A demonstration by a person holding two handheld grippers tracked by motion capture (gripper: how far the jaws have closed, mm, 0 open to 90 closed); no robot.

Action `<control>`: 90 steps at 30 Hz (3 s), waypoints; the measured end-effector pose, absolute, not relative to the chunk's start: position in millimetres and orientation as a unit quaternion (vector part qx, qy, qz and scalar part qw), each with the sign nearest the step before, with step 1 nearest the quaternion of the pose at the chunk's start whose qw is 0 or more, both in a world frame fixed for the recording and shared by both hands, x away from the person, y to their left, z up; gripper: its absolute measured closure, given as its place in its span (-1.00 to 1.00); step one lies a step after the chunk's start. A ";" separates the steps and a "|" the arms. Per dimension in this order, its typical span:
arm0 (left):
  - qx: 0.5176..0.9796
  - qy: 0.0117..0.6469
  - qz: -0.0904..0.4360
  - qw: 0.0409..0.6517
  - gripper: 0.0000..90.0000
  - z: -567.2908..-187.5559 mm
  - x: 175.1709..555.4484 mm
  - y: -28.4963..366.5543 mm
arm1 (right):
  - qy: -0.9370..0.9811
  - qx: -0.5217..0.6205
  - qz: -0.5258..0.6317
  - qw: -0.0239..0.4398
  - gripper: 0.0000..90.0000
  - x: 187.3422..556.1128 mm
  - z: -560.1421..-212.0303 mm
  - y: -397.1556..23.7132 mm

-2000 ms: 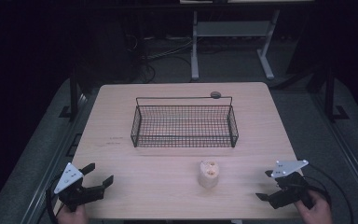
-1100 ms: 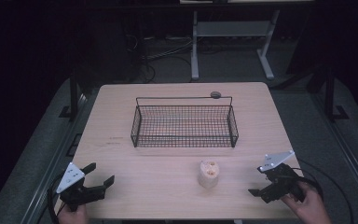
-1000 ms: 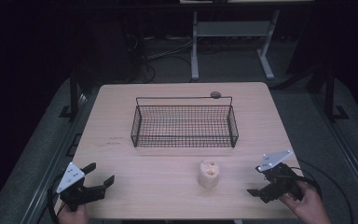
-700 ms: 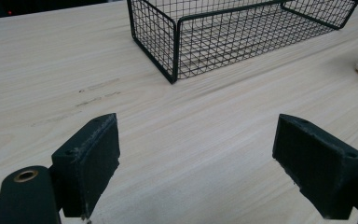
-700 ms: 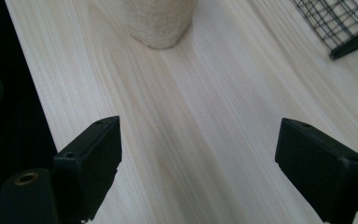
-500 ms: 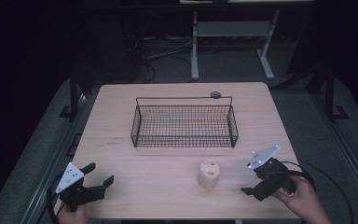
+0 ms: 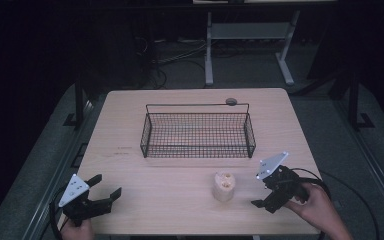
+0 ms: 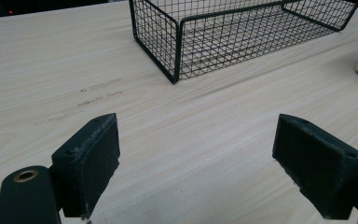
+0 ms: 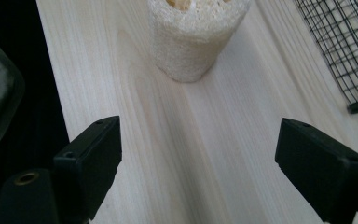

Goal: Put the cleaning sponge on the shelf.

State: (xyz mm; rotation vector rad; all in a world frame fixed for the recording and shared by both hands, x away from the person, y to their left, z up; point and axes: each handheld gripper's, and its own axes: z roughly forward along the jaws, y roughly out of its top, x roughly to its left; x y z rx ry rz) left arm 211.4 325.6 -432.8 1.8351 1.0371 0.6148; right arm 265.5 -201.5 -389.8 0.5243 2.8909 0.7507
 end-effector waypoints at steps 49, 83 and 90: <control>0.741 0.422 0.246 0.462 -0.69 -432.3 211.4 327.6 | 0.980 0.097 0.168 0.036 -0.66 302.1 -381.1 -118.4; 0.738 0.423 0.247 0.464 -0.69 -432.3 210.9 328.8 | 0.987 0.064 0.148 0.026 -0.37 305.7 -379.9 -94.8; 0.737 0.424 0.247 0.465 -0.69 -431.9 210.3 330.2 | 0.987 0.055 0.148 0.030 -0.37 305.2 -370.3 -91.7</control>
